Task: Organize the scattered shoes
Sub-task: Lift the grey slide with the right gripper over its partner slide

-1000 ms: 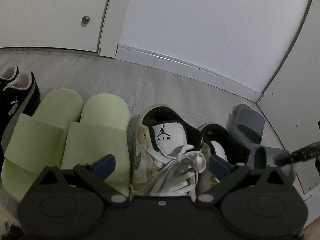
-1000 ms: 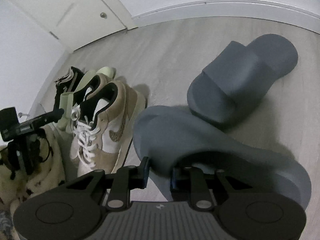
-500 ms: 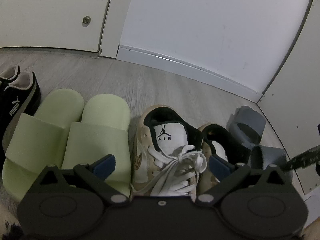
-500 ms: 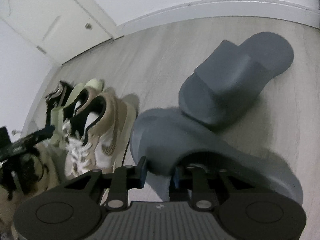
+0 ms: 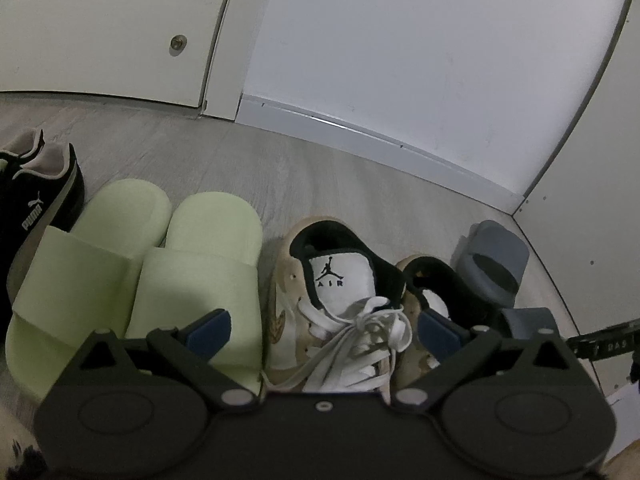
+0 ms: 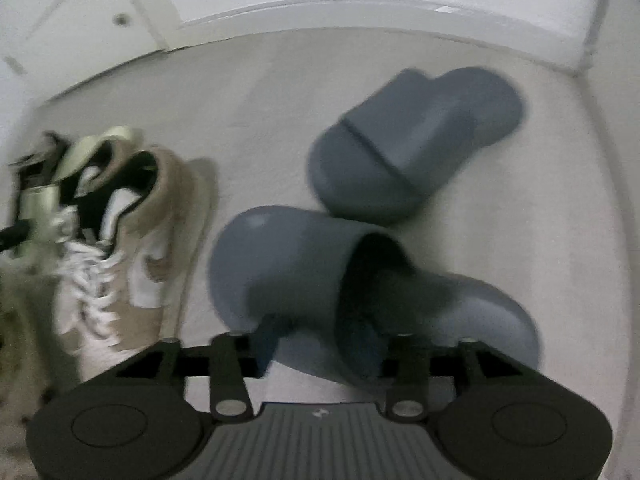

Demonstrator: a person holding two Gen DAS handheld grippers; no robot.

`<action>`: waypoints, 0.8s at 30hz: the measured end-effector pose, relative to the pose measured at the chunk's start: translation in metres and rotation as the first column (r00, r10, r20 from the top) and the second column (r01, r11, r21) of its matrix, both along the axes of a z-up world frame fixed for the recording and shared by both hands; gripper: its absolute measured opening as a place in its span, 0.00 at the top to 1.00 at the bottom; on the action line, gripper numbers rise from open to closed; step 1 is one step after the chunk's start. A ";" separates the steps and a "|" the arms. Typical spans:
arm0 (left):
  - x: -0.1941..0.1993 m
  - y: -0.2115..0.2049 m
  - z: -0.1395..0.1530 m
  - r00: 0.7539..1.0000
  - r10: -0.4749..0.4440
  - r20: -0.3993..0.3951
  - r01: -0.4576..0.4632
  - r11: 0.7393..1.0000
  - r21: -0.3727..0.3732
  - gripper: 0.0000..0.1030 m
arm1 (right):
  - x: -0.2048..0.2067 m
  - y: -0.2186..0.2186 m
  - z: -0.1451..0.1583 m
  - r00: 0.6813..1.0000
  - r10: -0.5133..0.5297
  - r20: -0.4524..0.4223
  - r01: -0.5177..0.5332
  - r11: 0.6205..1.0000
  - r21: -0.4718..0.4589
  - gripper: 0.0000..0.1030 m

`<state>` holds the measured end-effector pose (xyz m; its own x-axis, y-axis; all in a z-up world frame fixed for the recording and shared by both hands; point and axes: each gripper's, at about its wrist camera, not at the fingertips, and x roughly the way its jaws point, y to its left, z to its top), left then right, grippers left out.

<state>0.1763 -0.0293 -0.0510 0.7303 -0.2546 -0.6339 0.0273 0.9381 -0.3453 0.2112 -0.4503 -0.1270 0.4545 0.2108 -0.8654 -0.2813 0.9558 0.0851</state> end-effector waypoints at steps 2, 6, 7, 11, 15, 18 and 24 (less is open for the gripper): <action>-0.001 0.000 0.001 1.000 -0.001 0.004 0.001 1.000 0.001 0.02 | -0.011 0.010 0.003 0.995 -0.081 0.065 0.084 0.995 -0.059 0.16; -0.002 0.001 0.001 1.000 0.007 0.004 -0.007 1.000 0.008 0.02 | -0.027 0.054 -0.004 0.948 -0.145 0.283 0.210 0.954 -0.214 0.12; -0.002 0.002 0.001 1.000 0.012 0.003 -0.012 1.000 0.007 0.02 | -0.028 0.064 -0.008 0.937 -0.145 0.319 0.225 0.946 -0.232 0.12; -0.002 0.007 0.001 1.000 0.026 -0.002 -0.026 1.000 -0.014 0.02 | -0.022 0.093 -0.026 0.940 -0.090 0.330 0.195 0.934 -0.299 0.12; -0.002 0.010 0.001 0.999 0.033 -0.001 -0.033 0.999 -0.023 0.02 | -0.023 0.111 -0.050 0.938 0.074 0.337 0.123 0.840 -0.528 0.11; -0.002 0.010 0.002 1.000 0.031 0.002 -0.030 0.999 -0.031 0.02 | -0.029 0.102 -0.052 0.951 0.066 0.301 0.118 0.824 -0.554 0.11; -0.003 0.010 0.004 1.000 0.023 0.011 -0.023 0.999 -0.028 0.02 | -0.026 0.084 -0.049 0.978 0.016 0.206 0.111 0.798 -0.592 0.12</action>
